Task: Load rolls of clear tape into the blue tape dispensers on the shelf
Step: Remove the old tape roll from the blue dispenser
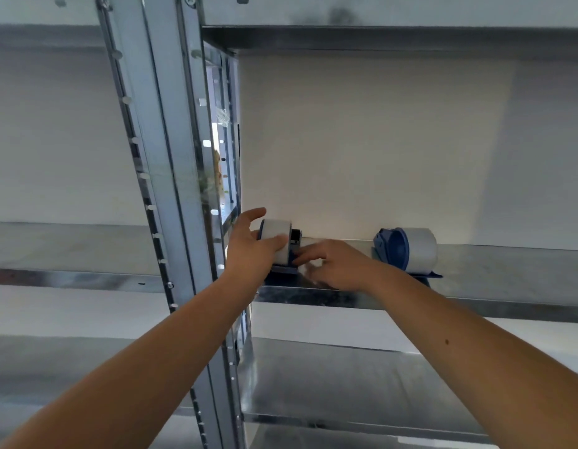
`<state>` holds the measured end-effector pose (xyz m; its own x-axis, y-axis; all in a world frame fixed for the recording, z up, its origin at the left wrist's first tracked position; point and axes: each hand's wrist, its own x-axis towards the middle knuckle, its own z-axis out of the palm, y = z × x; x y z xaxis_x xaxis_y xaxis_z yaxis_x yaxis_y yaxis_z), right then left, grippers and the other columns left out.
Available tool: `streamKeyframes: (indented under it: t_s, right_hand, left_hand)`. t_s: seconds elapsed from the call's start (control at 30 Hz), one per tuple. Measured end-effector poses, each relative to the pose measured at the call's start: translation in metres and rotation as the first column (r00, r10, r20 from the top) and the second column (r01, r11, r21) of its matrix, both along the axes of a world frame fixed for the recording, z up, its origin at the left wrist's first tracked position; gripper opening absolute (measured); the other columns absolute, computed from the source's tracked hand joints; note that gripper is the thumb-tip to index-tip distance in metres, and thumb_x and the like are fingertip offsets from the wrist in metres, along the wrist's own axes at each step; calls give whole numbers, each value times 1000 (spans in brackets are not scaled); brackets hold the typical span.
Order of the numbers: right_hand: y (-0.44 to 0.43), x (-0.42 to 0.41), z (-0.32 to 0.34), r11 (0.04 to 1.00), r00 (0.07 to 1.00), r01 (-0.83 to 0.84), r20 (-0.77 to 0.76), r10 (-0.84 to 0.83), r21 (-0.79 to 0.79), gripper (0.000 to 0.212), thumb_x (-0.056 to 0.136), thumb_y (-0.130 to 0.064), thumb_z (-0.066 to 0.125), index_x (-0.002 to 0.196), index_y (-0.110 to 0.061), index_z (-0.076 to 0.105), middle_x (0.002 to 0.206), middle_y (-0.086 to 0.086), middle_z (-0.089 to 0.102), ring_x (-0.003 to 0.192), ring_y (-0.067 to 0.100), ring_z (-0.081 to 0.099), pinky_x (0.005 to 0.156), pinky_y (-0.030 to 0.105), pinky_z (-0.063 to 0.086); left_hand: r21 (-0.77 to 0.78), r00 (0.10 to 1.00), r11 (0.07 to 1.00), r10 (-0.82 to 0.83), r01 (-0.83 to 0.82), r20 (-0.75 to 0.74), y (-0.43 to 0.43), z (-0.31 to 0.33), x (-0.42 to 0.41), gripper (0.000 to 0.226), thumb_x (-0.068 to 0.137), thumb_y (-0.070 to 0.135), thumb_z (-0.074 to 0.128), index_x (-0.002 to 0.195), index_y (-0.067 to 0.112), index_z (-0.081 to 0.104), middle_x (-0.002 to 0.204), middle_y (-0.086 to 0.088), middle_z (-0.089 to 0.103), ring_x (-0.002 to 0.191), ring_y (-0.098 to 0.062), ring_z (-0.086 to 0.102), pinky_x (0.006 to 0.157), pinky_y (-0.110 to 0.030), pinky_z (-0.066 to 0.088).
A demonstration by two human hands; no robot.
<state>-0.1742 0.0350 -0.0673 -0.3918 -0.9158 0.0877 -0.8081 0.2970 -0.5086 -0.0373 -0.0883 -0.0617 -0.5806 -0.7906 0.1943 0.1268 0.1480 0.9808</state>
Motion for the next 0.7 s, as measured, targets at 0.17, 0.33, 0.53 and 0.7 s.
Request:
streamKeyframes:
  t_s: [0.17, 0.33, 0.53, 0.7]
  right_hand:
    - [-8, 8, 2, 989, 989, -32, -141, 52, 144, 34, 98, -27, 60, 130, -27, 72, 152, -11, 56, 136, 12, 50, 113, 27, 35]
    - [-14, 14, 13, 979, 993, 23, -122, 2, 202, 32, 95, -39, 62, 118, -21, 77, 137, -5, 69, 120, 14, 63, 108, 36, 47]
    - [-34, 11, 30, 834, 905, 386, 336, -260, -395, 34, 91, -49, 71, 96, -15, 72, 92, -2, 71, 80, 7, 62, 71, 24, 44]
    - [-46, 14, 37, 747, 868, 446, 441, -226, -494, 16, 87, -29, 80, 82, -16, 72, 78, -6, 68, 69, 7, 61, 67, 22, 44]
  left_hand:
    - [10, 991, 999, 44, -43, -123, -8, 30, -20, 23, 91, 18, 76, 97, 38, 65, 105, 4, 69, 99, -20, 69, 90, -45, 62]
    - [43, 995, 997, 65, -62, -77, -19, 79, -45, 15, 96, 32, 67, 102, 19, 70, 91, 10, 66, 76, -6, 61, 63, -24, 53]
    - [-17, 999, 1000, -2, 2, 51, -28, 71, -55, 16, 102, 25, 56, 95, 19, 68, 86, 8, 61, 73, -7, 54, 62, -25, 44]
    - [15, 1000, 1000, -8, 7, 11, -34, 66, -53, 28, 101, 13, 53, 115, 19, 76, 109, 5, 67, 95, -16, 63, 92, -40, 59]
